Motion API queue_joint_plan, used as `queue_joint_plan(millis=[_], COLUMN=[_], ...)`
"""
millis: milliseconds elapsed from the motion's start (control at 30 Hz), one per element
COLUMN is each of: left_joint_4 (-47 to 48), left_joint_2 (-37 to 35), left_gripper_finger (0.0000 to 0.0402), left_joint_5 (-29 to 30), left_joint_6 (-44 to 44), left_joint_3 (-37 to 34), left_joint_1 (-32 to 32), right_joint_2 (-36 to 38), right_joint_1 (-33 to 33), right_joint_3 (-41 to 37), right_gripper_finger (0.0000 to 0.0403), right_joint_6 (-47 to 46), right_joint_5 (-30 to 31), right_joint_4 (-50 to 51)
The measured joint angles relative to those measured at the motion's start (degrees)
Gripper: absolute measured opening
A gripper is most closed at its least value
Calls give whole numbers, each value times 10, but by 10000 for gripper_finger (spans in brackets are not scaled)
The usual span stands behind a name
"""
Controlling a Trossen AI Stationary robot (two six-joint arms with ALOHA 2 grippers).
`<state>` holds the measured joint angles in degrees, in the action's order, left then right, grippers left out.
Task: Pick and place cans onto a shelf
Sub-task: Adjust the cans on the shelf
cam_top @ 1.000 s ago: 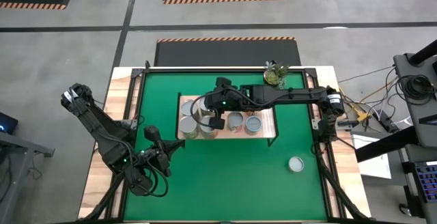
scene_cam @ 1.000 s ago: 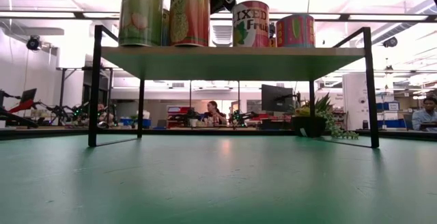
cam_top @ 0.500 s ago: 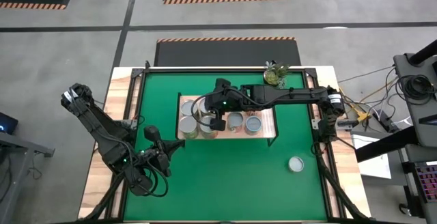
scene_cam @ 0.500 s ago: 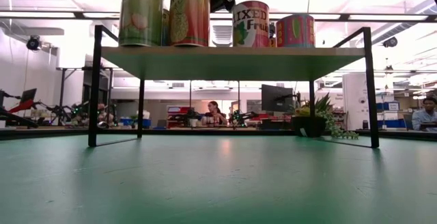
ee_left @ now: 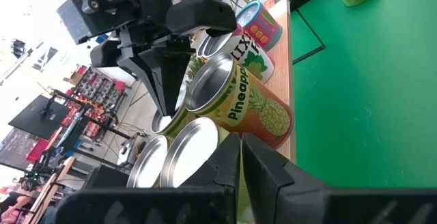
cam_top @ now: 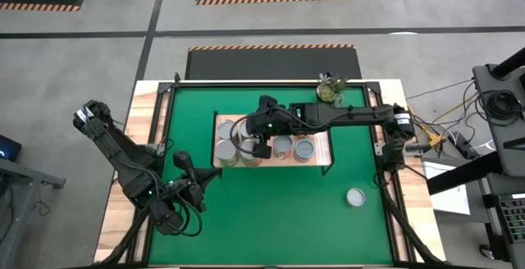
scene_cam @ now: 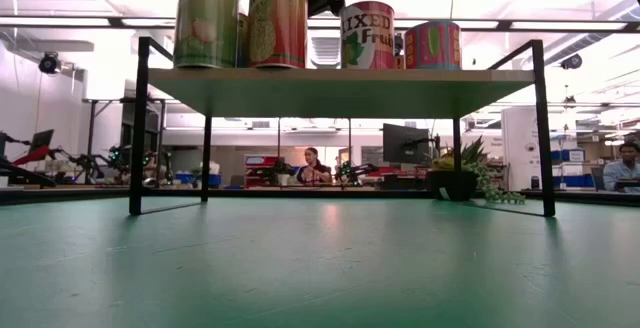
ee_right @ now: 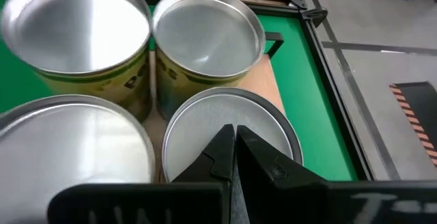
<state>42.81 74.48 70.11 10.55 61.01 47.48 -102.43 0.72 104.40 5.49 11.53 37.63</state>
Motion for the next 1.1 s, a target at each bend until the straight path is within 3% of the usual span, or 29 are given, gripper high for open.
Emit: queue_joint_plan(millis=[1100], left_joint_4=[0], left_joint_2=[0], left_gripper_finger=[0], left_joint_5=[0], left_joint_6=[0], left_joint_3=[2], left_joint_1=[0], right_joint_2=[7], right_joint_1=[-25], right_joint_3=[55], right_gripper_finger=[9], right_joint_6=[-15], right_joint_5=[4], right_joint_4=[28])
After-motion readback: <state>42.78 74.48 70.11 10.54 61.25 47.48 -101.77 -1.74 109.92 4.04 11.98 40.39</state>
